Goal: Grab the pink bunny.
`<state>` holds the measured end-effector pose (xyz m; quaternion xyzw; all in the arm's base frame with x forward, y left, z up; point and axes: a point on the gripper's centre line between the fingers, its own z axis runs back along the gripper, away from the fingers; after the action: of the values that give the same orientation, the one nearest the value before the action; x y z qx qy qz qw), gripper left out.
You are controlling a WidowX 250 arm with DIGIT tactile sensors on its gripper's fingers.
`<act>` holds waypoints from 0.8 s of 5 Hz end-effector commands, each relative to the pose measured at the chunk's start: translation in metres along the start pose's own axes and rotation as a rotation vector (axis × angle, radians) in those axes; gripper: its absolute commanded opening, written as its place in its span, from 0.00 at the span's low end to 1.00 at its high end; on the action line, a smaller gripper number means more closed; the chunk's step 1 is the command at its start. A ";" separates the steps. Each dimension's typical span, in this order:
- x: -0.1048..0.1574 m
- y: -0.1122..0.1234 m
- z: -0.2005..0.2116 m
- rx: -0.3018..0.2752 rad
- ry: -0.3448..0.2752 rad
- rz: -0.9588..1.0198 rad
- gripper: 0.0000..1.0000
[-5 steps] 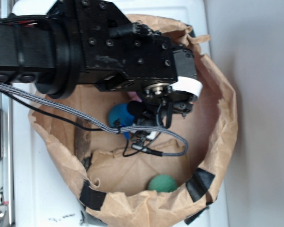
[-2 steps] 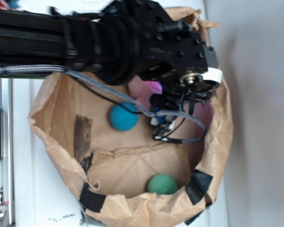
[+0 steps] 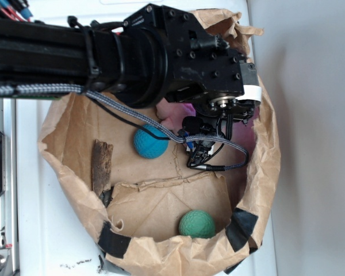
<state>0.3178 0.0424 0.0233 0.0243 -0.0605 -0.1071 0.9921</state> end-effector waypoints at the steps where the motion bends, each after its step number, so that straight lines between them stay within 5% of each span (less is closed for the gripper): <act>1: 0.012 0.019 0.028 -0.020 -0.021 0.038 1.00; 3: 0.004 0.024 0.064 -0.119 0.021 0.021 1.00; 4: 0.042 0.021 0.046 -0.113 0.002 -0.004 1.00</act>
<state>0.3406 0.0501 0.0524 -0.0478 -0.0079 -0.1063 0.9932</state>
